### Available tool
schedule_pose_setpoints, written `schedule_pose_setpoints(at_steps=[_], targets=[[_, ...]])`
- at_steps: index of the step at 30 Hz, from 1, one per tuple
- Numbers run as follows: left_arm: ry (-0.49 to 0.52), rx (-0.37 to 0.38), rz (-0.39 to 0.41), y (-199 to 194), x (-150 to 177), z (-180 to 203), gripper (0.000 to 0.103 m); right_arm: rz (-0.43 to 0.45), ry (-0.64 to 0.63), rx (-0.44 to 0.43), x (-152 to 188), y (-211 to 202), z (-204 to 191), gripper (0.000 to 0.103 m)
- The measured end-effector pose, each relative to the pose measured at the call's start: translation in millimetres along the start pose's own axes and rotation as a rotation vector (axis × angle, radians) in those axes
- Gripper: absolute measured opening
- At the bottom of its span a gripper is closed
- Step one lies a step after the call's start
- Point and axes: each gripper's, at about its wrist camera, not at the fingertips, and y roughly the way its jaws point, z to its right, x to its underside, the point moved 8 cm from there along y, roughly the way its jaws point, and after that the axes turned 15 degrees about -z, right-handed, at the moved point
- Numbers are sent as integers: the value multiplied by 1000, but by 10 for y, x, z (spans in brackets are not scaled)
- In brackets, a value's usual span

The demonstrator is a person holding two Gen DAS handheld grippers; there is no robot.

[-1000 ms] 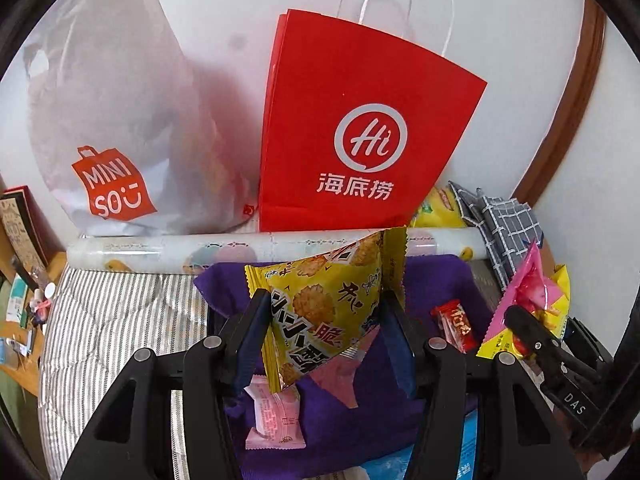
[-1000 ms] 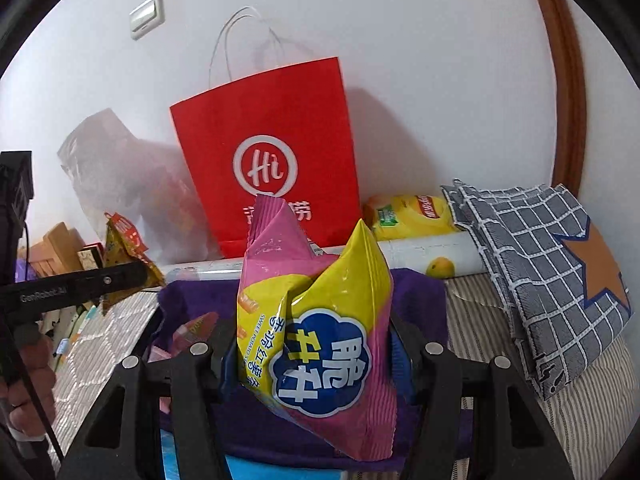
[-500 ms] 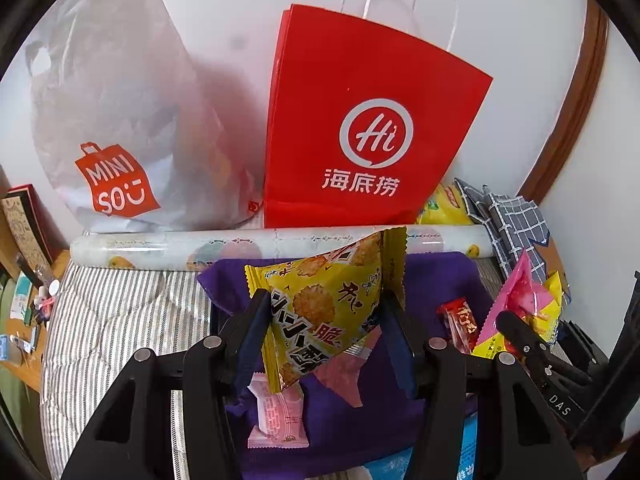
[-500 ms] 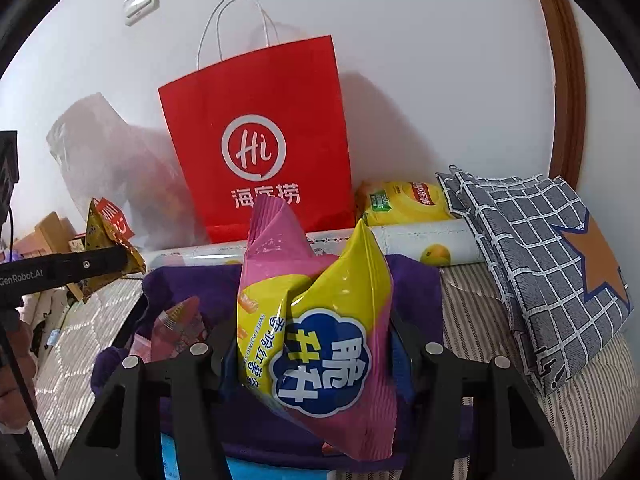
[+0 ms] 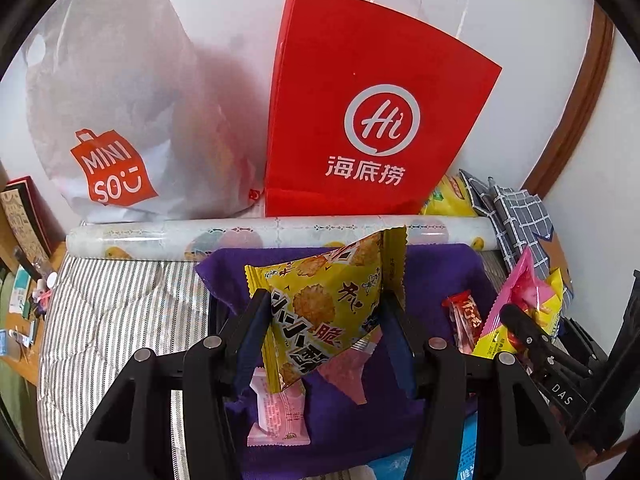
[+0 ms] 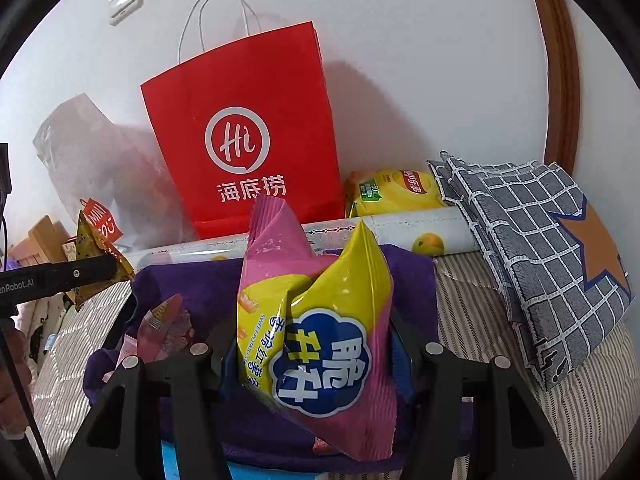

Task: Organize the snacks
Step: 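Lower the chips bag with the right tool while the left tool lowers the yellow bag onto the towel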

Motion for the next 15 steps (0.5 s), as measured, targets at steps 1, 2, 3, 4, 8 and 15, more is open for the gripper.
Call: schedule_pose_setpoints(at_steps=[1,2,3,4,8,15], targets=[[-1,-1,0,4,-1,-1,55,1,-2,0,1,-3,-3,57],[-1,-2,-2,15,-4,1,55,1,-4,0,1,-8,-7,57],[-2,-2,-4,22,-5,-1,55,-8,-7,0,7,-5,-11,57],[-4,-2,-6,26,-5,-4,55,-8,-7,2,5,-8,-11,57],[-12,1,-10,36,-8,-23,55,-3,0,4,-10,-31,19,57],[-42,5,-24,74,-6,-103,55,9,33,-3,-54,-94,115,57]])
